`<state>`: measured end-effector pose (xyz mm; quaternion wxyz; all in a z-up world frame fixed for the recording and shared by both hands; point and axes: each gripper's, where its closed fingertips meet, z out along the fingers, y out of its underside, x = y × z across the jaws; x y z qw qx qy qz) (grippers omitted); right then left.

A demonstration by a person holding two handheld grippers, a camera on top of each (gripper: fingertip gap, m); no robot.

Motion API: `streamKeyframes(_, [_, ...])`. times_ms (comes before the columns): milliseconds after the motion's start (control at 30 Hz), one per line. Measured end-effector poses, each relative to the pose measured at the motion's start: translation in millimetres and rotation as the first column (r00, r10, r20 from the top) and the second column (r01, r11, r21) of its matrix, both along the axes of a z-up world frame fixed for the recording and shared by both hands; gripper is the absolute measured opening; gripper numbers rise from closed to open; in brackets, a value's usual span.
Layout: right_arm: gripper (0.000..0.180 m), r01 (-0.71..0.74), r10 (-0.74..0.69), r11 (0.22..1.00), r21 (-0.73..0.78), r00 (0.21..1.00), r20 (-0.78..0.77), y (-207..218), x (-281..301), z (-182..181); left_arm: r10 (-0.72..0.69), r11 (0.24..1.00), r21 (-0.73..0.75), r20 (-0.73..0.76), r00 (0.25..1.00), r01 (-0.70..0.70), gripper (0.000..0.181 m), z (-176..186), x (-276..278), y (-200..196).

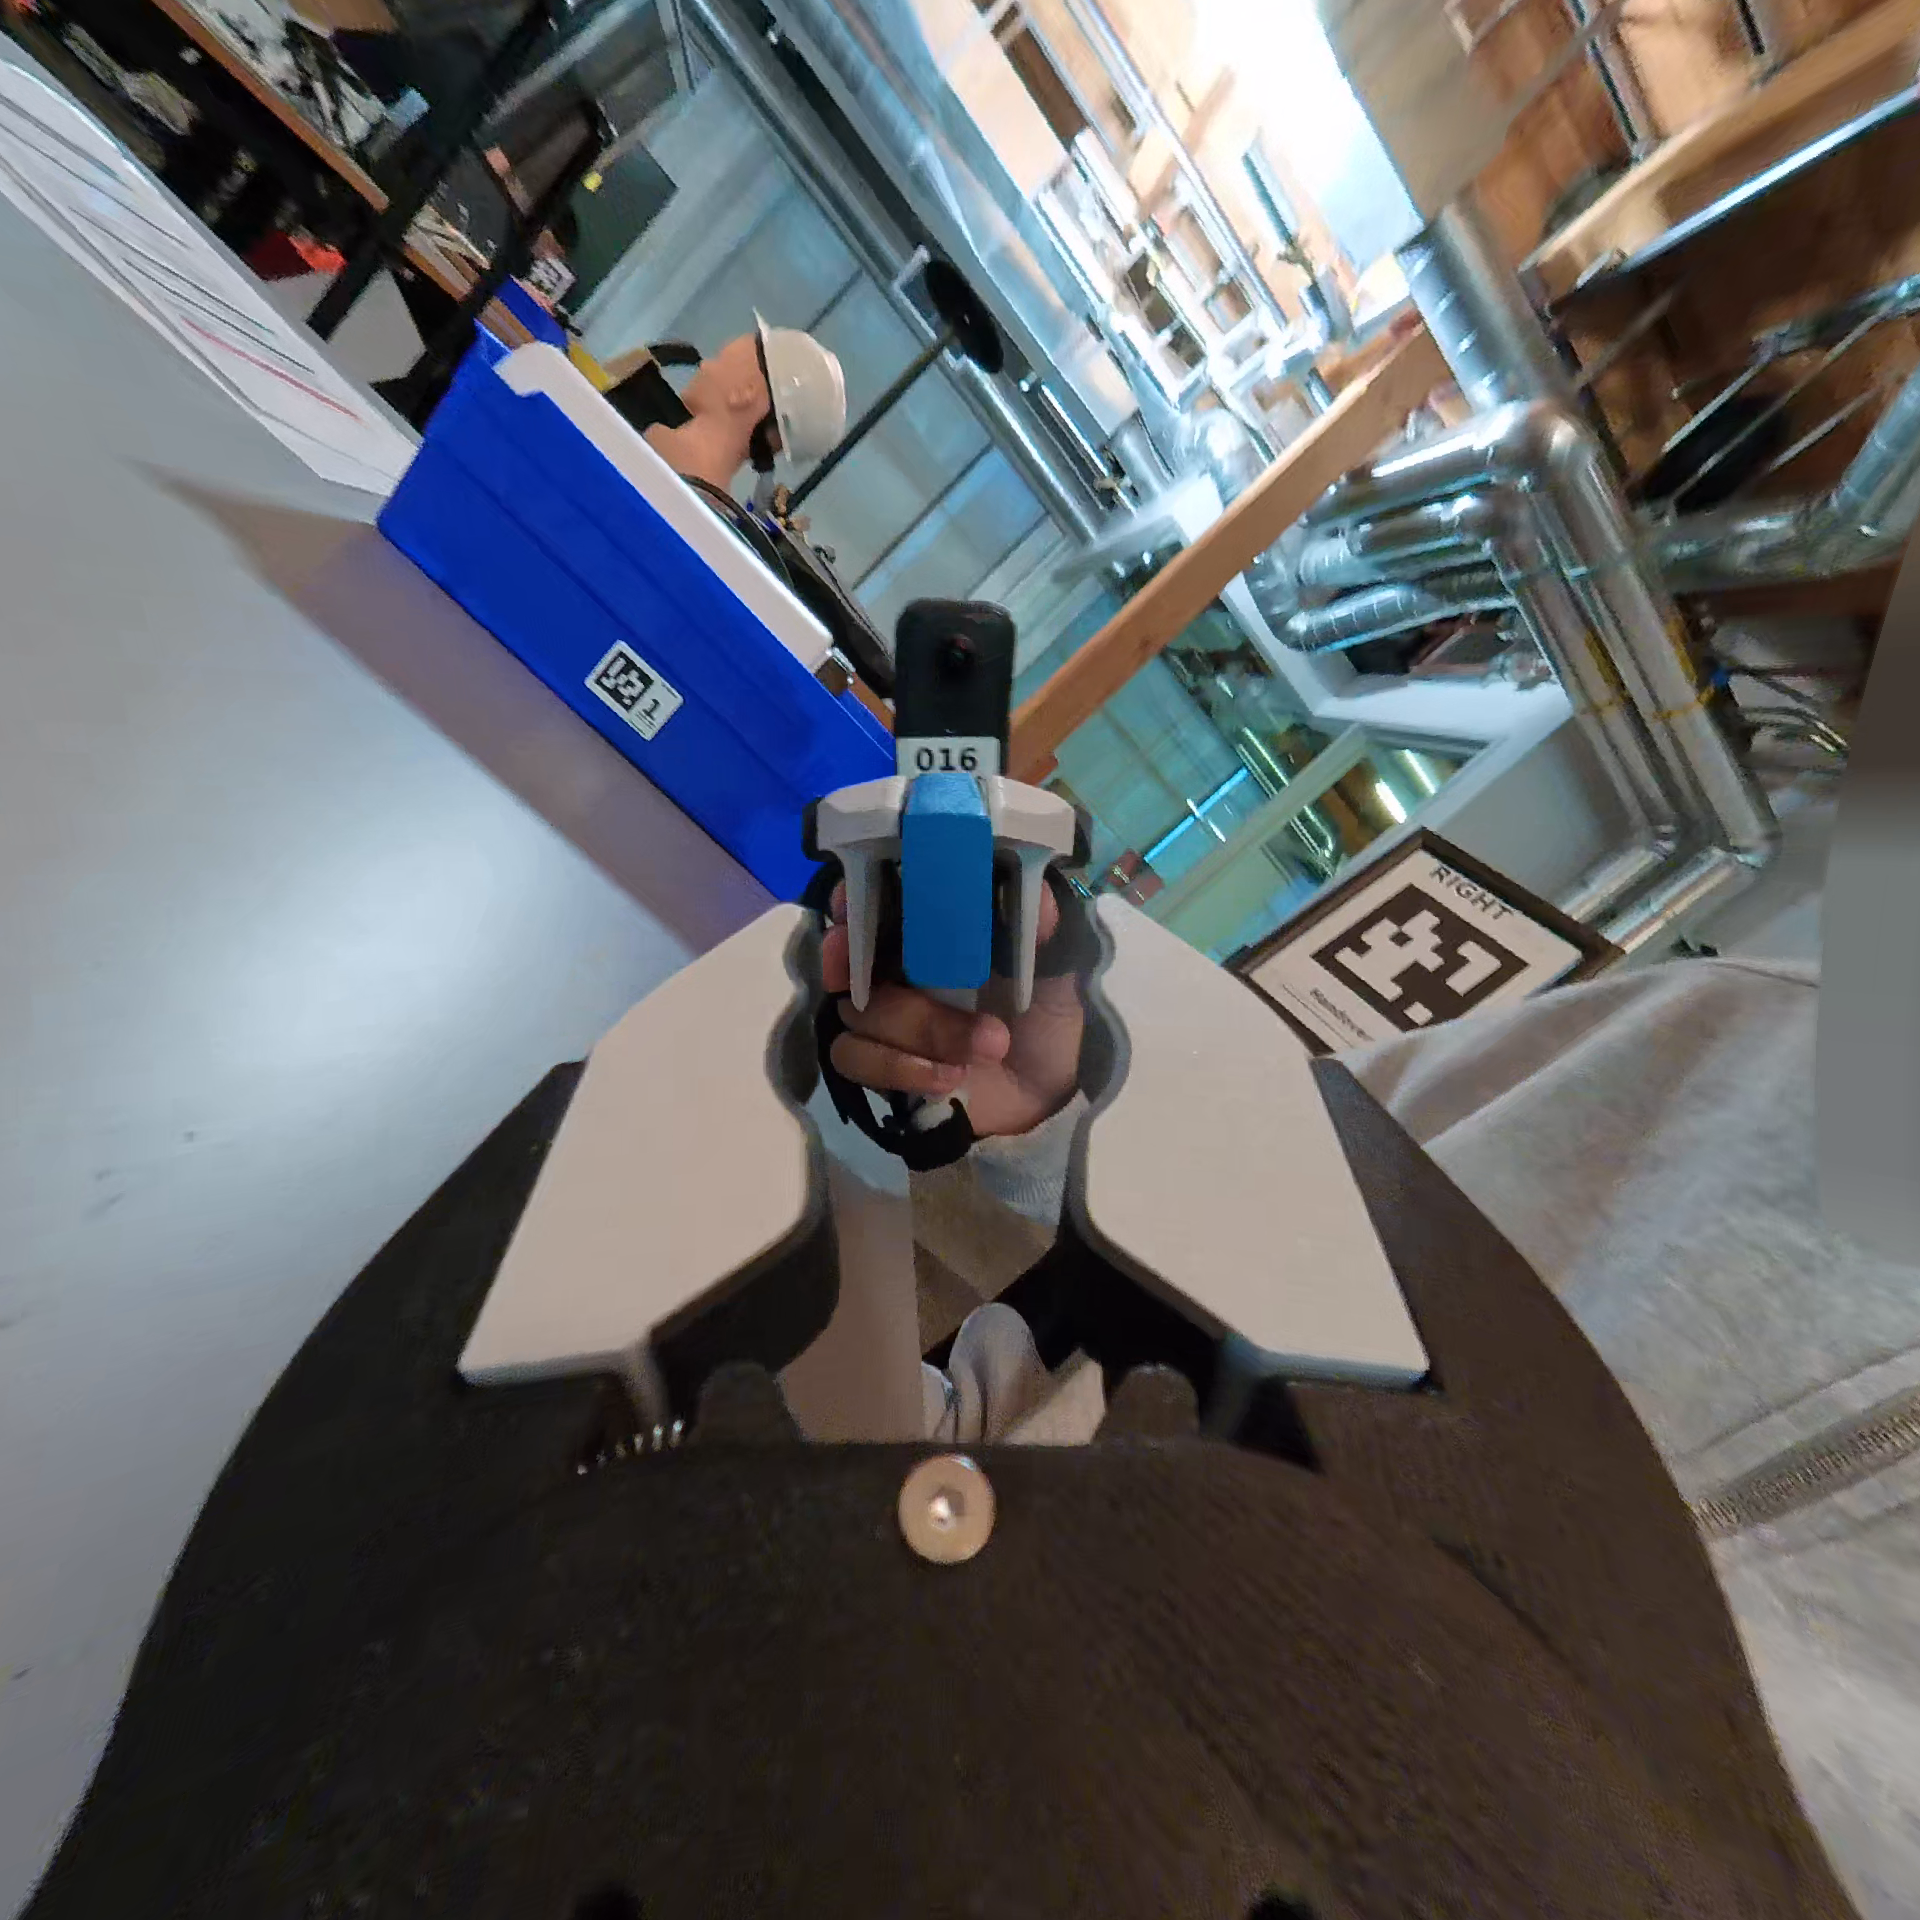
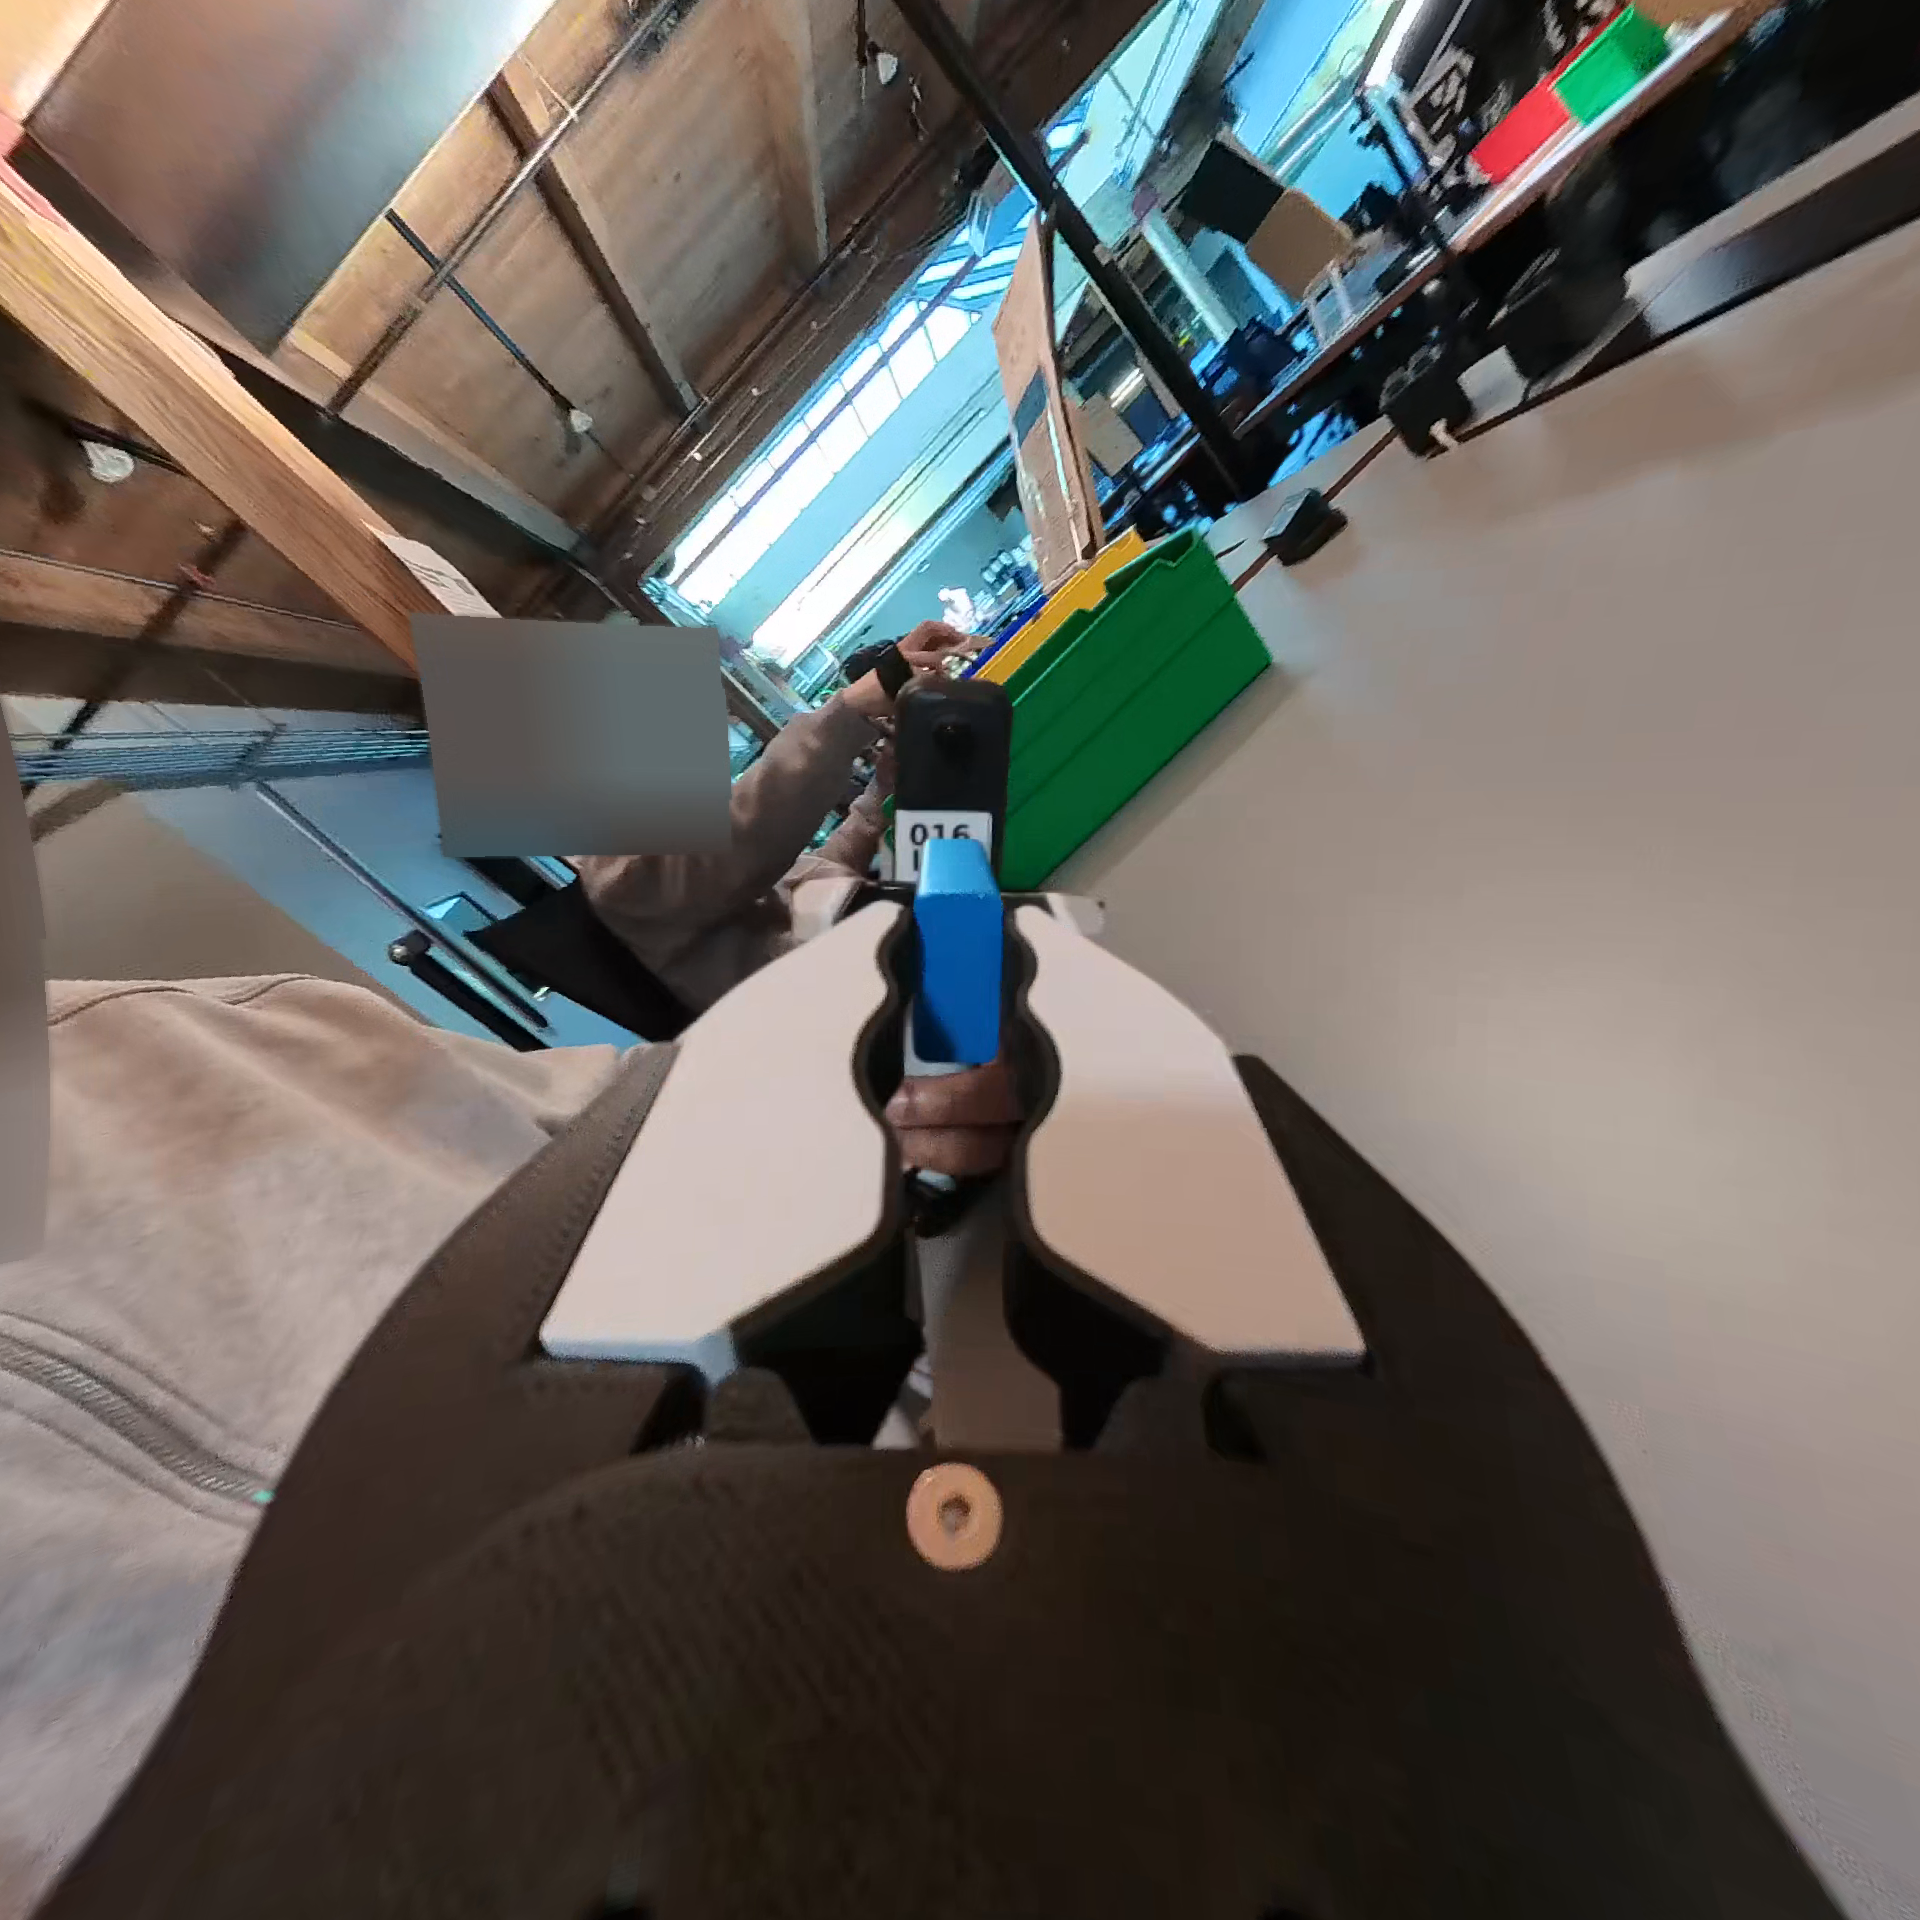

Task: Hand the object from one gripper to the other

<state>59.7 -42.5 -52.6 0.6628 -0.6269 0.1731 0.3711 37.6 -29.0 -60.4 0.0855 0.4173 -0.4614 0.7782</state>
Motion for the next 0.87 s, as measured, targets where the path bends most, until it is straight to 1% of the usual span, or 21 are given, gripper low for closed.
streamKeyframes(33, [0.016, -0.017, 0.017, 1.0, -0.004, 1.0, -0.009, 0.7, -2.1, -1.0, -0.016, 1.0, 0.003, 0.006, 1.0, 0.016, 0.04, 0.6, -1.8, -1.0])
streamKeyframes(167, [0.016, -0.051, 0.051, 0.998, -0.02, 0.999, 0.004, 4.0, -10.2, -3.2, -0.049, 0.999, 0.004, 0.011, 0.999, 0.049, 0.017, 1.2, -5.6, -1.1])
streamKeyframes(367, [0.017, -0.019, 0.019, 1.0, -0.008, 0.998, 0.051, 6.2, -8.5, -3.7, -0.039, 0.999, 0.004, -0.014, 0.999, 0.039, 0.016, -1.3, -3.8, 2.0])
streamKeyframes(400, [0.02, -0.001, 0.001, 1.0, 0.002, 0.998, 0.058, 6.2, -6.0, -2.7, -0.032, 0.999, -0.005, -0.021, 0.999, 0.032, 0.016, -1.2, -3.1, 3.8])
streamKeyframes(467, [0.037, 0.052, -0.055, 0.998, 0.031, 0.995, 0.082, 4.7, 2.3, 1.5, -0.012, 0.999, -0.043, -0.041, 0.999, 0.01, 0.016, -0.5, -0.4, 9.9])
streamKeyframes(500, [0.041, 0.069, -0.074, 0.996, 0.051, 0.992, 0.104, 3.0, 5.6, 4.7, -0.009, 0.998, -0.068, -0.056, 0.998, 0.006, 0.016, -0.5, 0.9, 12.9])
streamKeyframes(600, [0.051, 0.056, -0.079, 0.993, 0.102, 0.968, 0.237, -1.4, 5.1, 15.0, -0.024, 0.988, -0.152, -0.119, 0.993, 0.005, 0.017, -3.5, 4.3, 19.7])
streamKeyframes(667, [0.055, 0.03, -0.07, 0.994, 0.107, 0.914, 0.399, -2.1, -0.9, 15.4, -0.066, 0.975, -0.22, -0.157, 0.985, 0.03, 0.017, -4.4, 4.2, 20.1])
streamKeyframes(767, [0.057, -0.01, -0.048, 0.996, 0.089, 0.776, 0.629, -3.3, -12.0, 9.0, -0.138, 0.953, -0.293, -0.186, 0.973, 0.079, 0.017, -3.8, 1.8, 16.4])
streamKeyframes(867, [0.059, -0.01, -0.042, 0.998, 0.063, 0.634, 0.772, -6.1, -15.3, 1.5, -0.208, 0.943, -0.299, -0.198, 0.958, 0.143, 0.017, -4.2, -3.1, 7.7])
